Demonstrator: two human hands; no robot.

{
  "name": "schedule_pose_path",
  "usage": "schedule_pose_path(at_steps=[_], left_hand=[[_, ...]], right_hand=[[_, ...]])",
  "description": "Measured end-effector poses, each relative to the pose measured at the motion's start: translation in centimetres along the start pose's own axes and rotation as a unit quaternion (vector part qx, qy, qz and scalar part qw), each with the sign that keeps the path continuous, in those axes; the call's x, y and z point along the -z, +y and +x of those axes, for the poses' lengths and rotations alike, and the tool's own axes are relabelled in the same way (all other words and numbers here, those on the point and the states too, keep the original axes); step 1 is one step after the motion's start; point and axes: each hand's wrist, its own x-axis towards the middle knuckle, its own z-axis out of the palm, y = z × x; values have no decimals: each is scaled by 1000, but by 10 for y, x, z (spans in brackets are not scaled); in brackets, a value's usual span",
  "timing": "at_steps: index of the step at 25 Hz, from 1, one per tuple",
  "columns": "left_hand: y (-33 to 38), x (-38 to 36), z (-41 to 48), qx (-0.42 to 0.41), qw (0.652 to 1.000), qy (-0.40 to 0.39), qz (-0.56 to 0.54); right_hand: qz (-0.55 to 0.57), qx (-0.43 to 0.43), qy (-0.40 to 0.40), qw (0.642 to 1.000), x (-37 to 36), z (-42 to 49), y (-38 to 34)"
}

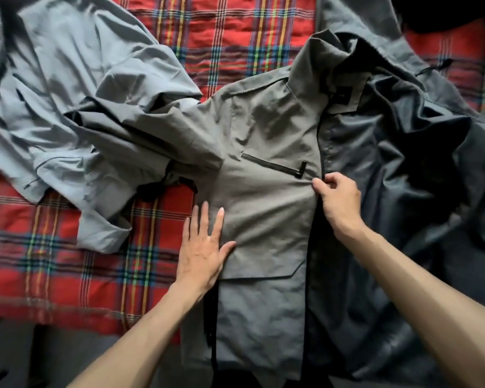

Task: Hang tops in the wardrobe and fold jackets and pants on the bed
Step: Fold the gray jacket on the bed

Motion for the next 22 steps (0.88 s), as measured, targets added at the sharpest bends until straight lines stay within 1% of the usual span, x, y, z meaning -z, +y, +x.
schedule_pose_path(at_steps=[2,4,5,6,7,8,9,10,11,14,18,20,21,22], left_hand=[[-2,2,4,-10,1000,-8,3],[-4,7,2,-18,1000,-10,-4],[-4,9,-5,-8,999,1,-35],[-4,11,-16,25,995,20,-89],[-4,13,-31,82,982,38,-164],[-2,14,-49,154,956,40,-247],[-2,14,-72,225,920,21,-320],[-4,11,-94,282,886,-3,-367],[-5,7,-116,308,872,-27,-380],[-13,-8,-168,307,879,-68,-358],[-16,-7,-176,336,865,-52,-370],[-11,1,-173,344,858,-55,-377],[-6,6,-172,337,867,-49,-363],[0,9,-172,311,892,-33,-327]], right_hand=[[0,12,16,1000,4,-1,7],[25,8,-4,1000,8,-8,15],[37,3,-26,999,10,-19,20],[32,1,-51,998,10,-35,28],[6,-5,-76,997,10,-57,40],[-18,-13,-97,995,8,-82,58],[-33,-24,-116,992,7,-113,77],[-49,-34,-129,990,5,-141,95],[-72,-41,-134,987,5,-166,111],[-117,-54,-133,983,0,-220,143],[-101,-43,-108,988,-7,-238,156],[-89,-42,-111,989,-6,-240,158],[-90,-39,-122,988,-5,-241,160],[-96,-38,-138,985,-2,-244,162]])
